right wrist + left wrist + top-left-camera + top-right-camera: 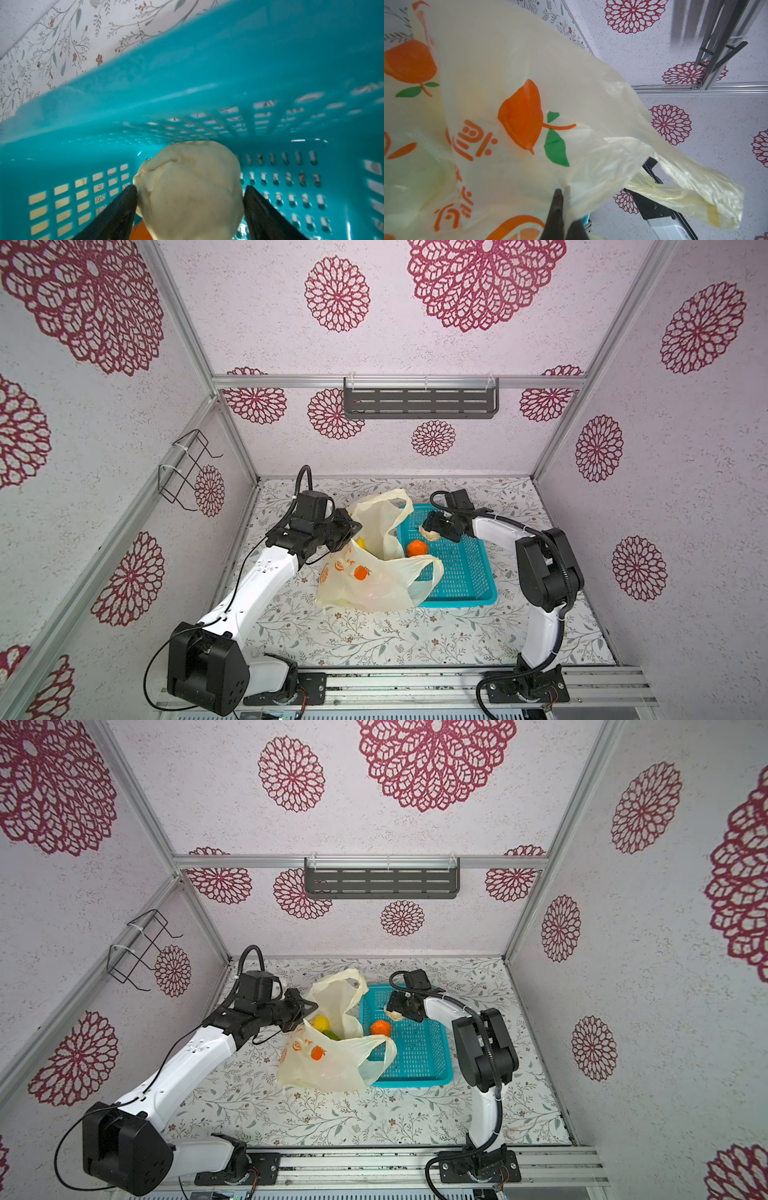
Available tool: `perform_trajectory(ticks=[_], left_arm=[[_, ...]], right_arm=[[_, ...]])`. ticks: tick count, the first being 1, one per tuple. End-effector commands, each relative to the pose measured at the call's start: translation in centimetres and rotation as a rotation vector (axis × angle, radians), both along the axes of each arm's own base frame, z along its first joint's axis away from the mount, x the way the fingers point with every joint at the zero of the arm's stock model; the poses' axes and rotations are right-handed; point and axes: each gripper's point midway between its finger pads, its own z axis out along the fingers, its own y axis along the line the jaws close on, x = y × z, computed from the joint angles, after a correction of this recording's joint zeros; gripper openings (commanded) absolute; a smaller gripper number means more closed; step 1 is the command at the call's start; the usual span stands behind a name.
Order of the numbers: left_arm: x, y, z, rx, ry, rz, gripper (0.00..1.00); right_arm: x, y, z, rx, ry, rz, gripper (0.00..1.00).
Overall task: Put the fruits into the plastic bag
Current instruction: 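Carry the white pear into the bag opening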
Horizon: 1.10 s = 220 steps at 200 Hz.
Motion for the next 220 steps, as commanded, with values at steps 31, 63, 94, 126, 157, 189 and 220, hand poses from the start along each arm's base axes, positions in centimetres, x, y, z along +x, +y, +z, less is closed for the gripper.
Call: perform_trajectory(ticks=[31, 63, 94, 126, 157, 189, 220], left_arm=[[0.3, -0.3, 0.5, -0.004, -0.024, -0.009, 0.0], [0.1, -0.2, 0.9, 0.0, -0.034, -0.009, 0.0], [0.2, -0.2, 0.9, 0.002, -0.034, -0.008, 0.0], [0.3, -0.4, 0.9, -0.001, -0.033, -0.017, 0.0], [0.4, -0.4, 1.2, 0.002, -0.042, -0.021, 0.0], [0.7, -0.6, 1.3, 0.001, -0.046, -0.025, 0.0], [0.6, -0.7, 1.5, -0.003, -0.047, -0.028, 0.0]], right_arm=[[-0.5, -0.2, 0.3, 0.034, 0.001, -0.026, 0.53], [-1.5, -0.7, 2.8, 0.023, -0.05, 0.012, 0.36], [-3.1, -1.2, 7.0, -0.004, -0.14, 0.085, 0.26], [-6.8, -0.3, 11.6, 0.038, -0.208, 0.272, 0.26], [-11.9, 1.8, 14.5, 0.171, -0.215, 0.463, 0.27], [-16.6, 5.7, 15.5, 0.308, -0.224, 0.66, 0.27], [-20.9, 10.7, 15.4, 0.274, -0.252, 0.91, 0.29]])
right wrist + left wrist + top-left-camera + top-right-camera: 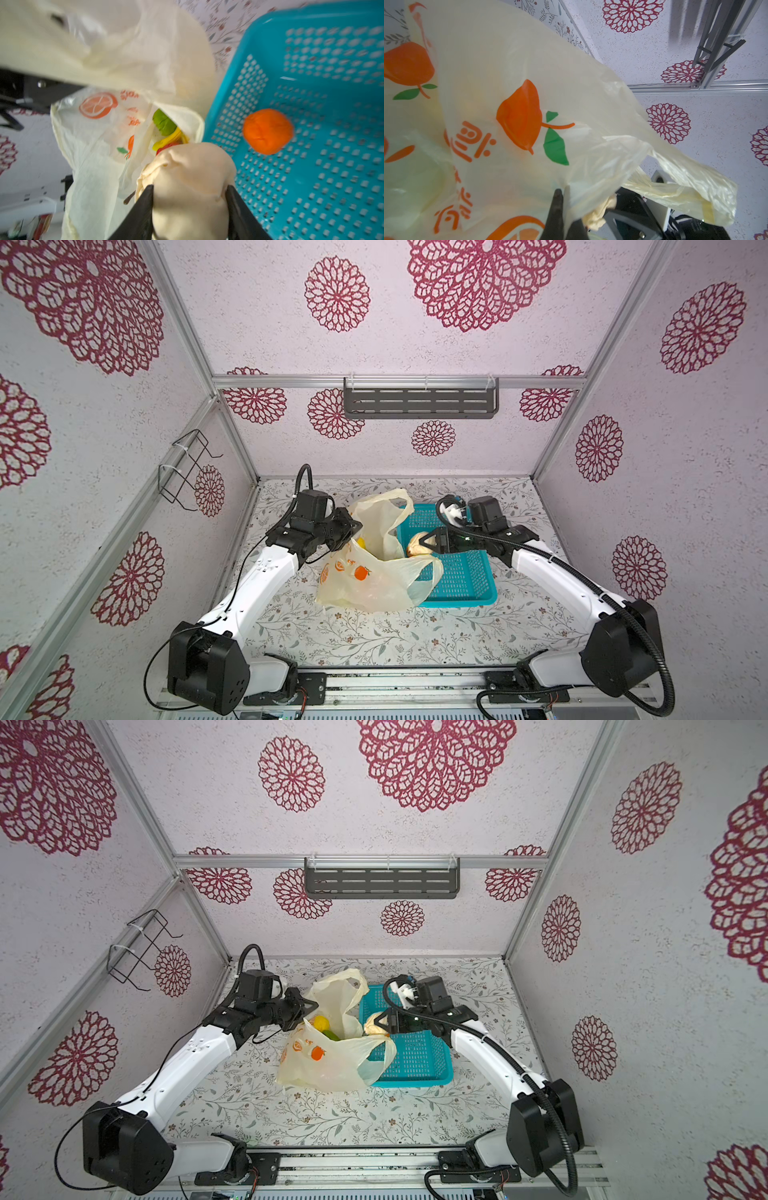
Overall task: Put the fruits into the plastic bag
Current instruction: 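Carry the white pear into the bag opening, then release the pear in the bag and return the right gripper over the basket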
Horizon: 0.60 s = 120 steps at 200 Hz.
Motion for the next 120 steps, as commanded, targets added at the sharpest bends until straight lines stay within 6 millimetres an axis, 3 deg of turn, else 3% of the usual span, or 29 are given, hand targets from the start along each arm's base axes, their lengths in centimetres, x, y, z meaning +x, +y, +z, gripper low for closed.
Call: perform_trajectory(ticks=[1, 32, 88, 99, 120], left_arm=[[0.4, -0.6, 1.1, -0.006, -0.033, -0.018, 0.0], [0.2, -0.5, 1.1, -0.001, -0.033, -0.015, 0.0], [-0.6, -0.3, 1.4, 0.002, -0.039, -0.006, 0.0], [-0.7, -0.2, 1.4, 0.003, -0.039, -0.004, 0.0], [-0.9, -0.1, 1.4, 0.006, -0.038, 0.0, 0.0]], right_arm=[[-3.9, 4.2, 1.3, 0.026, -0.073, 0.244, 0.29], [-3.8, 7.7, 0.5, -0.085, -0.158, 0.321, 0.29], [-0.2, 13.1, -1.4, -0.152, -0.227, 0.27, 0.31], [0.7, 13.7, -1.5, -0.16, -0.241, 0.244, 0.38], [1.5, 14.5, -0.4, -0.127, -0.276, 0.214, 0.64]])
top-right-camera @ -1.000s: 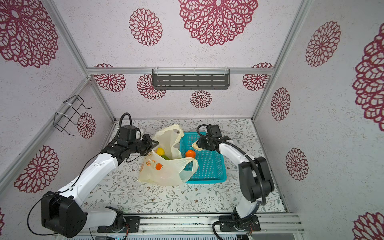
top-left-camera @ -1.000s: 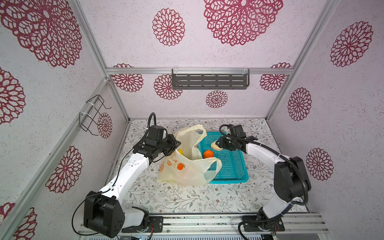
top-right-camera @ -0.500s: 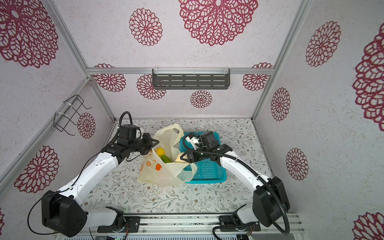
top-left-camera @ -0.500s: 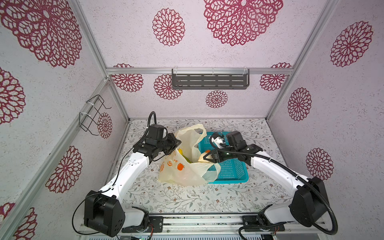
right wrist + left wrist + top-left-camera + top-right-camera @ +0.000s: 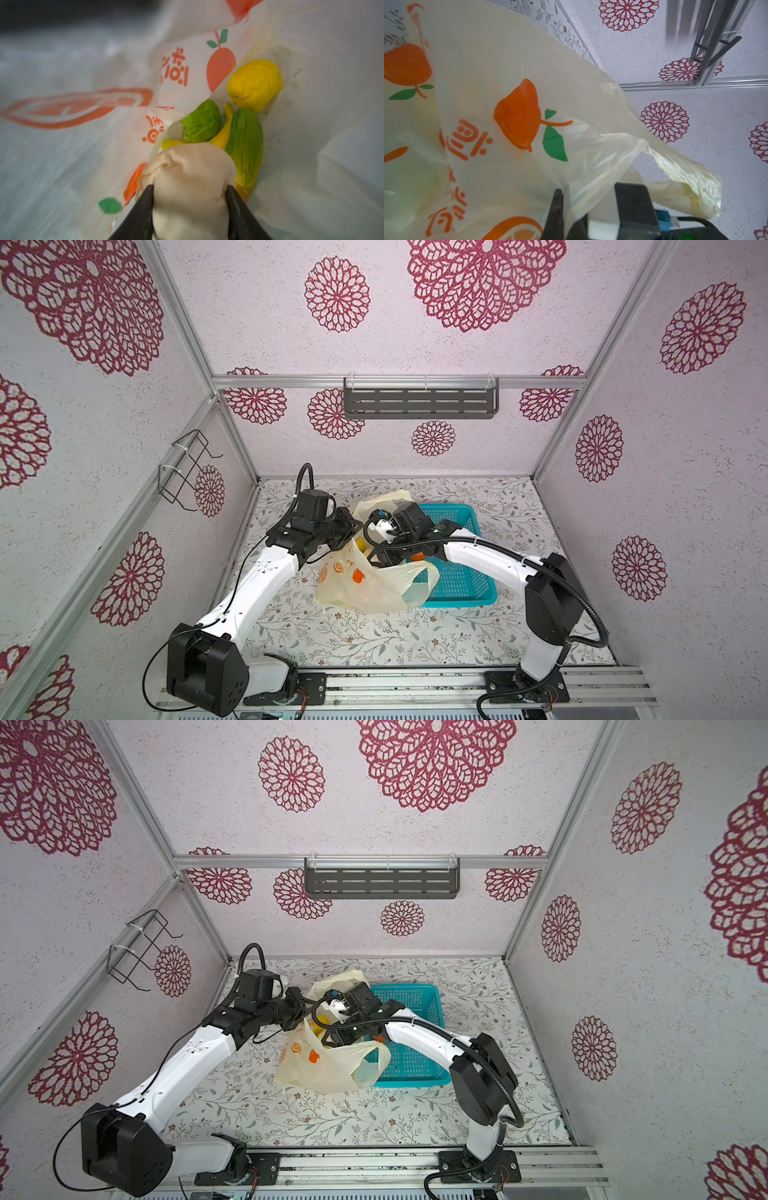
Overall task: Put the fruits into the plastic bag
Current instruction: 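Release the pear in the bag and return the right gripper over the basket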
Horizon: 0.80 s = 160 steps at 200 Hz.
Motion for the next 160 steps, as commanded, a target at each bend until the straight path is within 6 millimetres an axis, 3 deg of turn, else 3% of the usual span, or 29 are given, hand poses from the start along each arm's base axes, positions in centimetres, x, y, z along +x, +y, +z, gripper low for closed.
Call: perform_trajectory(ticks=[1, 35, 87, 129, 149, 160], left_arm=[[-0.5, 0.2, 0.8, 0.003, -0.025, 0.007, 0.0], [-0.5, 0.4, 0.7, 0.009, -0.022, 0.02, 0.0], [-0.1, 0.6, 0.4, 0.004, -0.021, 0.044, 0.0], [0.2, 0.7, 0.1, 0.01, -0.017, 0.048, 0.0], [0.2, 0.6, -0.1, 0.008, -0.013, 0.044, 0.0], [0.2, 0.6, -0.1, 0.008, -0.013, 0.044, 0.0]], right_arm=[[1.8, 1.1, 3.9, 0.072, -0.124, -0.045, 0.65], [2.6, -0.7, 7.1, 0.116, -0.238, -0.132, 0.84], [2.4, -7.3, 10.5, 0.138, -0.358, -0.293, 0.89], [3.7, -15.7, 9.0, 0.196, -0.277, -0.551, 0.9], [5.3, -19.8, 6.8, 0.228, -0.202, -0.726, 0.9], [6.1, -21.0, 5.6, 0.237, -0.162, -0.781, 0.89]])
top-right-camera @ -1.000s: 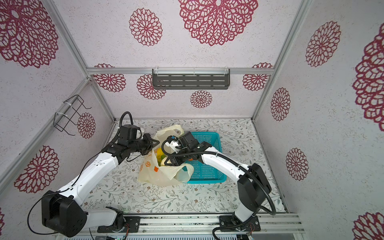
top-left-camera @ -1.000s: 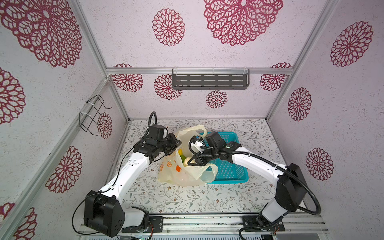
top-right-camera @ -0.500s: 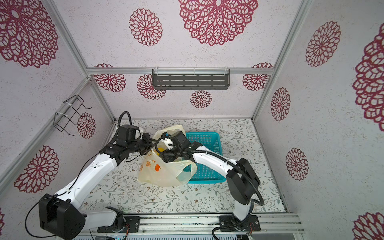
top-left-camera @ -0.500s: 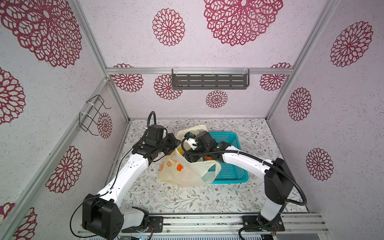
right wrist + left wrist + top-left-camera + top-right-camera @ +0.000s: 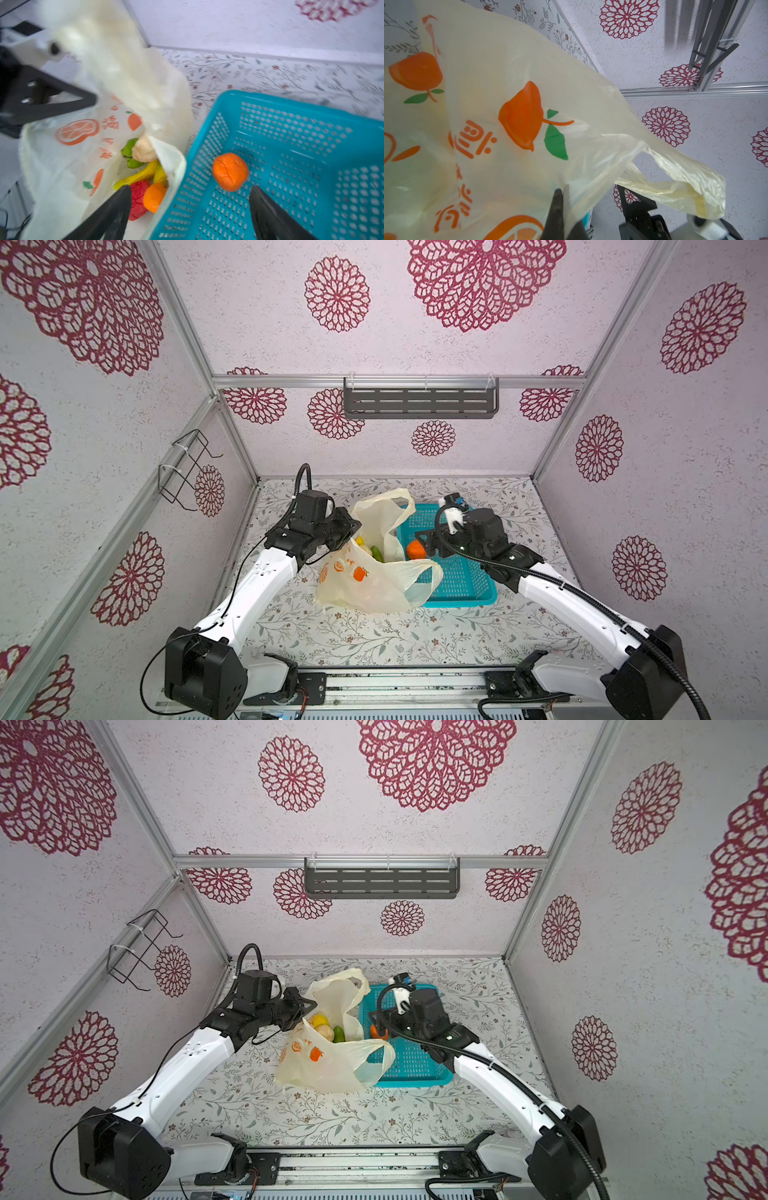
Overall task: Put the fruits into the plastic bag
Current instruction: 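Release the pear in the bag and return the right gripper over the basket, then grasp the last orange in the basket with the right gripper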
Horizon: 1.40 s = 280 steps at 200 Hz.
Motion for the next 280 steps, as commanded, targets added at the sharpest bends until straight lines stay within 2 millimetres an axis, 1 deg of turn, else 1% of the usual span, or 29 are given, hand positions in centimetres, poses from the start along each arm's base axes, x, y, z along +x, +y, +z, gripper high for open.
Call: perform_trajectory(ticks=[1, 13, 31, 48, 57, 64, 80, 92, 112, 140, 157, 171, 184, 197, 214, 229, 247, 248, 250, 268, 280], left_arm=[[0.1, 0.0, 0.0, -0.002, -0.009, 0.007, 0.0], [0.1, 0.0, 0.0, -0.002, -0.01, 0.005, 0.0], [0.0, 0.0, 0.1, 0.001, -0.013, 0.003, 0.0], [0.0, 0.0, -0.1, 0.004, -0.01, 0.004, 0.0], [-0.1, 0.0, -0.2, 0.004, -0.008, 0.004, 0.0], [-0.1, 0.1, -0.2, 0.005, -0.007, 0.006, 0.0], [-0.1, 0.0, -0.3, 0.002, -0.002, 0.005, 0.0], [-0.1, 0.0, -0.3, 0.001, -0.002, 0.002, 0.0], [-0.2, 0.1, -0.5, 0.005, 0.0, 0.004, 0.0], [-0.1, 0.0, -0.9, 0.005, 0.006, 0.001, 0.0], [0.0, -0.2, -1.1, 0.002, 0.012, -0.003, 0.0], [0.0, -0.2, -1.1, 0.0, 0.011, -0.004, 0.0], [0.0, -0.2, -1.0, 0.0, 0.008, -0.005, 0.0], [-0.1, -0.1, -1.0, 0.002, 0.009, -0.004, 0.0], [-0.1, -0.1, -1.0, 0.002, 0.009, -0.006, 0.0], [-0.1, -0.2, -0.9, 0.0, 0.007, -0.008, 0.0], [0.0, -0.2, -0.8, 0.001, 0.003, -0.013, 0.0], [0.0, -0.3, -0.7, 0.001, 0.002, -0.014, 0.0], [0.0, -0.3, -0.7, 0.0, 0.001, -0.014, 0.0], [0.0, -0.2, -0.6, 0.006, -0.006, -0.015, 0.0], [0.1, -0.2, -0.5, 0.008, -0.01, -0.015, 0.0]], right_arm=[[2.0, -2.8, -1.2, 0.12, 0.068, -0.166, 0.89], [2.7, -3.2, -2.8, 0.123, 0.116, -0.192, 0.9], [3.5, -1.7, -5.2, 0.104, 0.208, -0.143, 0.89], [4.4, 0.2, -7.5, 0.09, 0.306, -0.083, 0.9], [4.8, 0.9, -8.4, 0.086, 0.335, -0.067, 0.9], [5.2, 1.3, -9.7, 0.075, 0.371, -0.067, 0.9], [5.9, 2.3, -11.5, 0.069, 0.429, -0.054, 0.91], [6.1, 3.0, -12.4, 0.075, 0.45, -0.044, 0.92], [6.4, 3.7, -14.3, 0.042, 0.497, -0.05, 0.91], [6.3, 4.7, -16.8, -0.012, 0.558, -0.033, 0.91], [6.1, 4.7, -17.9, -0.048, 0.581, -0.049, 0.86], [6.1, 4.0, -18.5, -0.065, 0.586, -0.082, 0.8], [6.1, 3.2, -18.5, -0.079, 0.576, -0.114, 0.71], [6.2, 2.8, -17.8, -0.068, 0.561, -0.121, 0.62], [6.2, 2.3, -15.9, -0.037, 0.524, -0.112, 0.54], [5.8, 2.3, -13.3, -0.023, 0.467, -0.067, 0.51], [4.6, 2.8, -9.8, 0.003, 0.408, 0.019, 0.49], [4.4, 3.0, -9.4, 0.009, 0.404, 0.031, 0.49], [4.3, 3.0, -9.3, 0.011, 0.403, 0.038, 0.49], [2.0, 4.2, -5.8, 0.069, 0.346, 0.156, 0.48], [0.4, 5.1, -4.0, 0.093, 0.317, 0.235, 0.47]])
